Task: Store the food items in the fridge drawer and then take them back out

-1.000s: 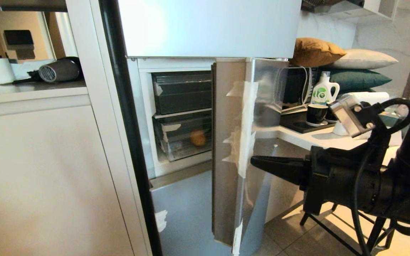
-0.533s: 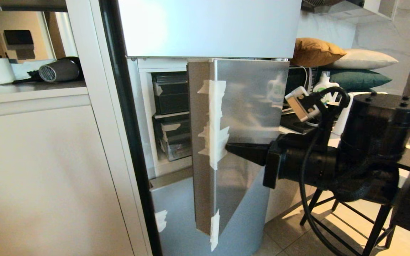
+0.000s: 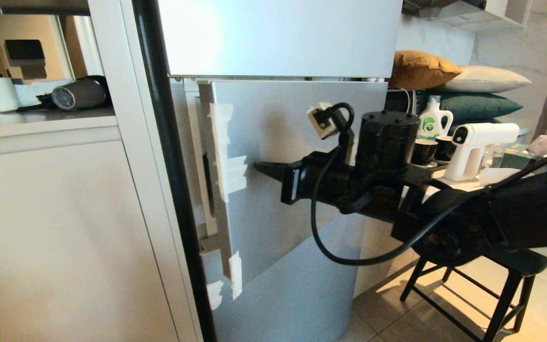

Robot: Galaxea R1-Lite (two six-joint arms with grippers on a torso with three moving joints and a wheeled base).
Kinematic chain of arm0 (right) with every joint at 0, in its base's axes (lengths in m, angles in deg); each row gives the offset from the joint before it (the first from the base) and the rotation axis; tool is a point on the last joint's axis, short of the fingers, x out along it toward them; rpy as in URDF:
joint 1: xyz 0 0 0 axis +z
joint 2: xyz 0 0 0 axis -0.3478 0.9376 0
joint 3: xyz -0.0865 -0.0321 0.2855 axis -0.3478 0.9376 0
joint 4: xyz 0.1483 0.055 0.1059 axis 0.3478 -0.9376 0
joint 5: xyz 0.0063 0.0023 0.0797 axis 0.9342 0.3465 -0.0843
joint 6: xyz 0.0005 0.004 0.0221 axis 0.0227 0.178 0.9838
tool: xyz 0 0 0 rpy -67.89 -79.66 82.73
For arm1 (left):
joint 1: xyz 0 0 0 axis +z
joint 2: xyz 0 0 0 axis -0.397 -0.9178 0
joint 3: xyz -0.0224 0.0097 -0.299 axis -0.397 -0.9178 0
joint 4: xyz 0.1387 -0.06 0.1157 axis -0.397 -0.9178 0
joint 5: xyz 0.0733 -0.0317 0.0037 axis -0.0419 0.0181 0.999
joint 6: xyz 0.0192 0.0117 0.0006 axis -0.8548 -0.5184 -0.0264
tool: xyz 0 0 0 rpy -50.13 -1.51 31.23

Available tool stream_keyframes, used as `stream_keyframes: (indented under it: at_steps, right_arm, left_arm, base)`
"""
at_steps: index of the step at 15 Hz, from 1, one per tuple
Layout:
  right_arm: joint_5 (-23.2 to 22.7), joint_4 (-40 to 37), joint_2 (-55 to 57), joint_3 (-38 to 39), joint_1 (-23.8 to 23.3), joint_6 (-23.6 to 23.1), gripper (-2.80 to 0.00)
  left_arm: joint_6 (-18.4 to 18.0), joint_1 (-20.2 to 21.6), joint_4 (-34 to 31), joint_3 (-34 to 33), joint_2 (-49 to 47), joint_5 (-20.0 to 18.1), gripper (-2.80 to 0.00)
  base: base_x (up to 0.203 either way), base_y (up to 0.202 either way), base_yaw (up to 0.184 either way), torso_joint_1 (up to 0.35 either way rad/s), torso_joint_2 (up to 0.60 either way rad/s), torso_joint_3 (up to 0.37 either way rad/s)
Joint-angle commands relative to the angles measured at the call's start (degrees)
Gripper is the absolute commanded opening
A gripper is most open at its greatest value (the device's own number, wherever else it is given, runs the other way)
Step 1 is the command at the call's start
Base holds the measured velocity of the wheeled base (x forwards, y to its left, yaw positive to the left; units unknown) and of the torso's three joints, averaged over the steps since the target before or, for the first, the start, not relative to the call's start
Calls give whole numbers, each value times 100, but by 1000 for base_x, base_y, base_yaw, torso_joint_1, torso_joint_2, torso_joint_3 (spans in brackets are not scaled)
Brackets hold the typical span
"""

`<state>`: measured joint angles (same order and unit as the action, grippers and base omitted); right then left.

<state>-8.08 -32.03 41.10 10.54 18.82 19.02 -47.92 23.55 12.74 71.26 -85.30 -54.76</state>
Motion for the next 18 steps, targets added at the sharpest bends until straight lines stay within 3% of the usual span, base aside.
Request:
stream_keyframes:
  at_steps: [1, 4, 8, 13, 16, 18]
  right_arm:
    - [52, 21, 708, -447, 32, 6, -280]
    - [534, 37, 1157, -1088, 54, -23, -280]
    - [1074, 542, 992, -887, 96, -26, -280]
    - [1531, 992, 153, 532, 424, -217, -280]
    - [2441, 993, -898, 1801, 605, -1160, -280]
    - [3059, 980, -1877, 2447, 650, -1506, -280]
  left_arm:
    - [1, 2, 3, -62, 3, -1, -280]
    - [1, 2, 3, -62, -2, -1, -280]
    - [1, 2, 3, -62, -2, -1, -280]
    - [1, 2, 3, -62, -2, -1, -280]
    - [1, 2, 3, -62, -2, -1, -280]
    - [1, 2, 3, -62, -2, -1, -280]
  base:
    - [0, 0, 0, 0, 0, 0]
    - [0, 0, 0, 0, 0, 0]
    - [0, 0, 0, 0, 0, 0]
    - [0, 0, 0, 0, 0, 0]
    - [0, 0, 0, 0, 0, 0]
    - [0, 0, 0, 0, 0, 0]
